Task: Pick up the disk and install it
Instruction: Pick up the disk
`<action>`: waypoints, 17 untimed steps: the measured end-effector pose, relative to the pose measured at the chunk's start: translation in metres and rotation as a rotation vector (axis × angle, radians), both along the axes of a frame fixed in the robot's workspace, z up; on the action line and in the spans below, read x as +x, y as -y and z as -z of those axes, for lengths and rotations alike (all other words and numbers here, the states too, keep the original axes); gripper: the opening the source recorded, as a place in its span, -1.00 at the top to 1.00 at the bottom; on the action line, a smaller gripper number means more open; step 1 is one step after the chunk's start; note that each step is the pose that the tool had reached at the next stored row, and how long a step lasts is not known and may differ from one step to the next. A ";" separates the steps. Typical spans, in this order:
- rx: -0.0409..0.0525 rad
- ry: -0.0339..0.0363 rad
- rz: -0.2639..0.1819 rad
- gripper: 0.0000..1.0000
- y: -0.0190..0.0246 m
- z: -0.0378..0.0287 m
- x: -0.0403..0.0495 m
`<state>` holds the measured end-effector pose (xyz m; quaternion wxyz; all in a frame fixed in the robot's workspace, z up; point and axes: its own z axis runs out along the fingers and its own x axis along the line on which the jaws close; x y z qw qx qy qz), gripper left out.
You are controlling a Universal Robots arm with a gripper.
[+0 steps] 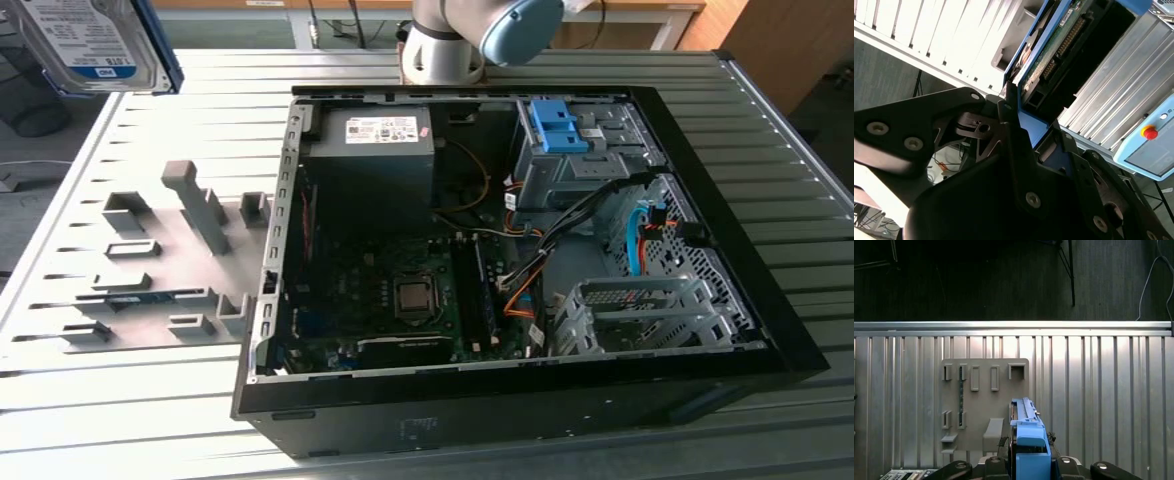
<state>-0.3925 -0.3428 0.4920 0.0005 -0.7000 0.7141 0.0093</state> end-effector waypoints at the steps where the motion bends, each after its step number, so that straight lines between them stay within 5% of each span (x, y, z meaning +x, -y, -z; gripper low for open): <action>1: 0.0000 0.0001 0.000 0.27 0.0000 0.0000 0.0005; 17: 0.0000 0.0000 0.000 0.27 0.0000 0.0001 0.0180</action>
